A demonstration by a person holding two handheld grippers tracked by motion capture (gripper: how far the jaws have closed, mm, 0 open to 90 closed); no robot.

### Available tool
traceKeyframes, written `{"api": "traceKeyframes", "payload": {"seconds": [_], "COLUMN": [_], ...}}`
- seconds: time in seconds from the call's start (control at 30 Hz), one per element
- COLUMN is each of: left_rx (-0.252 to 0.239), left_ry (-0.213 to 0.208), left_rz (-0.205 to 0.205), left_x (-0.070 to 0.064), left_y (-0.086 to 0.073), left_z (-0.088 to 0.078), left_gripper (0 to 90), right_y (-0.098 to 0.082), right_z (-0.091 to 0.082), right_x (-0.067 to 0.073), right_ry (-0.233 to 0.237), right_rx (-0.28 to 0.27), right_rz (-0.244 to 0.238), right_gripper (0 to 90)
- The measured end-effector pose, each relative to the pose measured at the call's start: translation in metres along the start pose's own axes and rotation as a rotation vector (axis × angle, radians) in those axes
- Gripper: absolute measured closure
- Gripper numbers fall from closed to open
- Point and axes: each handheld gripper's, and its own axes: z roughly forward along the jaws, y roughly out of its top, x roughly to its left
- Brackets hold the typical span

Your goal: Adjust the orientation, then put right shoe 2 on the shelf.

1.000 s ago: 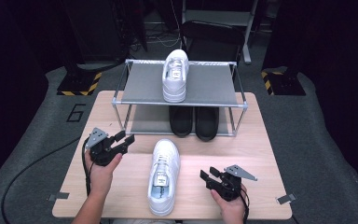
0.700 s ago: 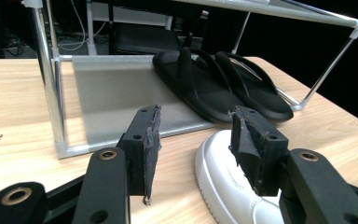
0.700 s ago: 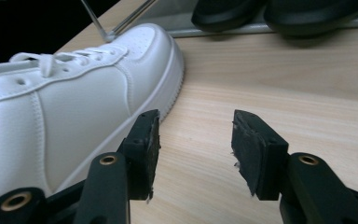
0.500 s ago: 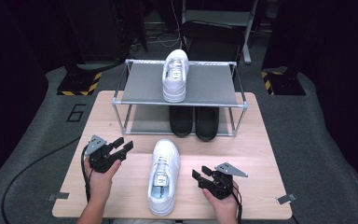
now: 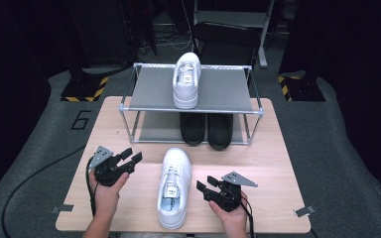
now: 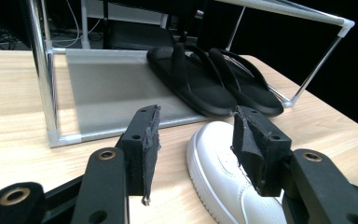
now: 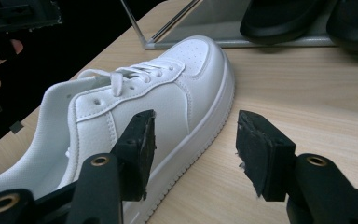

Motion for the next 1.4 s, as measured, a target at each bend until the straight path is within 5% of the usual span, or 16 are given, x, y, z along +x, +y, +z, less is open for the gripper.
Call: {"api": "traceKeyframes", "payload": {"seconds": [0.6,0.8,1.2,1.4], "left_rx": [-0.007,-0.001,-0.020,-0.023], "left_ry": [0.016,0.015,0.025,0.027], "left_rz": [-0.006,-0.008,-0.038,-0.046], "left_x": [0.005,0.005,0.007,0.008], "left_y": [0.000,0.000,-0.003,-0.003], "left_z": [-0.005,-0.004,-0.004,-0.005], "left_gripper": [50.6,50.5,50.5,50.3], "right_y": [-0.005,-0.014,-0.009,0.001], "right_z": [0.017,0.031,0.035,0.030], "right_x": [0.031,0.038,0.030,0.017], "right_ry": [0.150,0.146,0.179,0.124], "right_rx": [0.045,0.096,0.127,0.111], "right_rz": [-0.023,-0.061,0.016,0.044], "right_gripper": [41.9,40.6,44.6,57.3]}}
